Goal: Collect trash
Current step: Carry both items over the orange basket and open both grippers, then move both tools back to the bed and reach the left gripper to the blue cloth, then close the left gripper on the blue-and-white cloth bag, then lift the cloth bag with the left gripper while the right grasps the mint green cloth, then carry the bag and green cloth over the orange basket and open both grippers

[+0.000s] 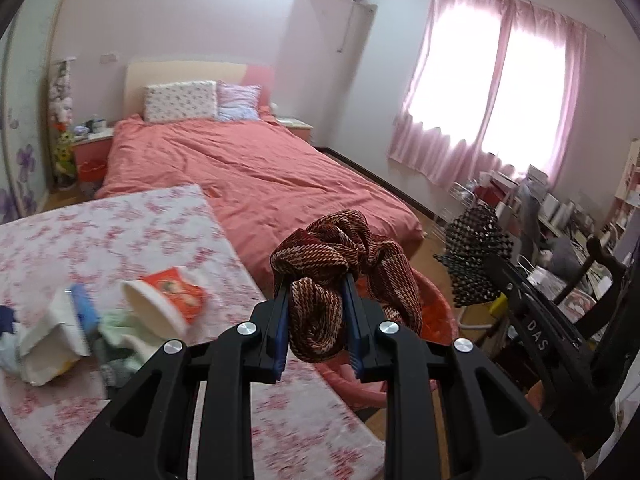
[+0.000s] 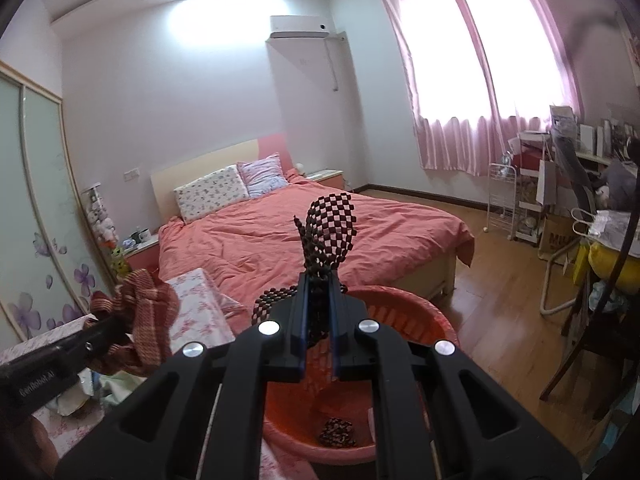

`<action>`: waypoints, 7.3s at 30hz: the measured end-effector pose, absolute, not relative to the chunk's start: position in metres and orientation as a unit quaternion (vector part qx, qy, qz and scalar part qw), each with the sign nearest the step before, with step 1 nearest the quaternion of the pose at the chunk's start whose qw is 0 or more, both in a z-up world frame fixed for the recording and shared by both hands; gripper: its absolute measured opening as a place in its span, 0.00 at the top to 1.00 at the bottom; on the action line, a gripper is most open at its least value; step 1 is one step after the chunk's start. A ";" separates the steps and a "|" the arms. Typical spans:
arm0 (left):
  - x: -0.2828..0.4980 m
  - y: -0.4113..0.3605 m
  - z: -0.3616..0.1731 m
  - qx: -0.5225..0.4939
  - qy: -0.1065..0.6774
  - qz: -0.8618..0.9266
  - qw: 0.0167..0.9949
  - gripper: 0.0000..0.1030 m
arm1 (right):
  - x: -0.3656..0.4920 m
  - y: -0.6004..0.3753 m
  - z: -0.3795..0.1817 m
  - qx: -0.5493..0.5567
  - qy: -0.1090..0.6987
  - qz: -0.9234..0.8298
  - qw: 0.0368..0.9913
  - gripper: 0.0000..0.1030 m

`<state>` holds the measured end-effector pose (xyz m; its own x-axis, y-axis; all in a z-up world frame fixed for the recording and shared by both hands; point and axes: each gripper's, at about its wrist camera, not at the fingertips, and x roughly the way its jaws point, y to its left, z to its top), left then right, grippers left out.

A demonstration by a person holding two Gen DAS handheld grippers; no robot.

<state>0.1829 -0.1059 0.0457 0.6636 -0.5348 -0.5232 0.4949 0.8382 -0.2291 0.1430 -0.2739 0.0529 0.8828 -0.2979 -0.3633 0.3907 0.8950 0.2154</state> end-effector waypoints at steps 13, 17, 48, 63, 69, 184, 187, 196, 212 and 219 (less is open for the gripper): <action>0.196 -0.170 0.018 -0.012 0.335 -0.316 0.888 0.77 | 0.164 -0.319 0.020 0.164 0.181 -0.190 0.951 0.90; 0.200 -0.181 0.011 -0.008 0.341 -0.321 0.883 0.77 | 0.171 -0.328 0.012 0.172 0.187 -0.190 0.948 0.90; 0.197 -0.134 -0.007 0.026 0.375 -0.235 0.897 0.45 | 0.179 -0.316 0.001 0.149 0.215 -0.179 0.949 0.41; 0.189 0.026 0.007 -0.010 0.351 -0.073 0.934 0.41 | 0.192 -0.207 0.015 0.098 0.249 -0.093 0.959 0.40; 0.198 0.109 0.006 -0.028 0.344 0.033 0.938 0.39 | 0.200 -0.164 0.012 0.080 0.261 -0.060 0.960 0.40; 0.214 0.229 -0.002 -0.122 0.355 0.066 0.925 0.63 | 0.240 -0.037 0.003 0.027 0.320 0.064 0.945 0.96; 0.208 0.220 0.009 -0.123 0.346 0.052 0.929 0.63 | 0.229 -0.040 0.020 0.038 0.297 0.070 0.952 0.96; 0.190 0.174 0.039 -0.110 0.325 -0.014 0.939 0.63 | 0.208 -0.051 0.043 0.038 0.266 0.064 0.961 0.97; 0.186 0.129 0.020 -0.089 0.349 -0.073 0.930 0.63 | 0.221 -0.091 -0.029 0.036 0.362 0.018 0.931 0.57; 0.185 0.121 0.016 -0.085 0.357 -0.081 0.927 0.63 | 0.242 -0.097 -0.049 0.026 0.398 -0.011 0.917 0.50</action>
